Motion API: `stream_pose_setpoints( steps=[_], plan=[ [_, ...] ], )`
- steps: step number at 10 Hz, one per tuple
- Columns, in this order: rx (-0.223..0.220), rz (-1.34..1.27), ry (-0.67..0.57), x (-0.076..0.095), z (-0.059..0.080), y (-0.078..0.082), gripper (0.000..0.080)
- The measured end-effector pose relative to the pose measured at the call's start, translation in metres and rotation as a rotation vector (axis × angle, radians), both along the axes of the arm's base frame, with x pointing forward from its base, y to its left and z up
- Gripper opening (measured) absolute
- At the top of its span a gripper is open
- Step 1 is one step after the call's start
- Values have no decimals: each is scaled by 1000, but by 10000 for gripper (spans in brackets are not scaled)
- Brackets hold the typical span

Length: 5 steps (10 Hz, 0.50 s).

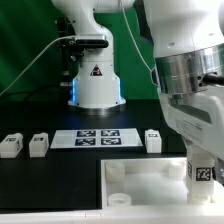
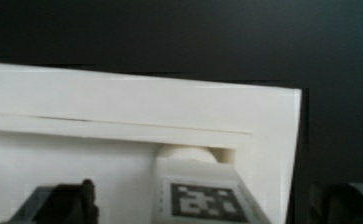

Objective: Assemble one leg

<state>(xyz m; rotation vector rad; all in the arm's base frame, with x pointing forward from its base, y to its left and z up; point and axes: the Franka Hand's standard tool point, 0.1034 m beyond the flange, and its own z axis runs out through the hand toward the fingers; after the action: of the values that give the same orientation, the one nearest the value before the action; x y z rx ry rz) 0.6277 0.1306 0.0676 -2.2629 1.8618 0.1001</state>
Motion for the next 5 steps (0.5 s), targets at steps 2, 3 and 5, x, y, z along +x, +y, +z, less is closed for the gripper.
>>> stream_pose_setpoints(
  steps=[2,3,5],
  plan=[
    [-55,333,-45,-1,1,5,645],
    [-61,407,-60,-1,1,4,645],
    [-77,618,-100,-1,0,3,649]
  ],
)
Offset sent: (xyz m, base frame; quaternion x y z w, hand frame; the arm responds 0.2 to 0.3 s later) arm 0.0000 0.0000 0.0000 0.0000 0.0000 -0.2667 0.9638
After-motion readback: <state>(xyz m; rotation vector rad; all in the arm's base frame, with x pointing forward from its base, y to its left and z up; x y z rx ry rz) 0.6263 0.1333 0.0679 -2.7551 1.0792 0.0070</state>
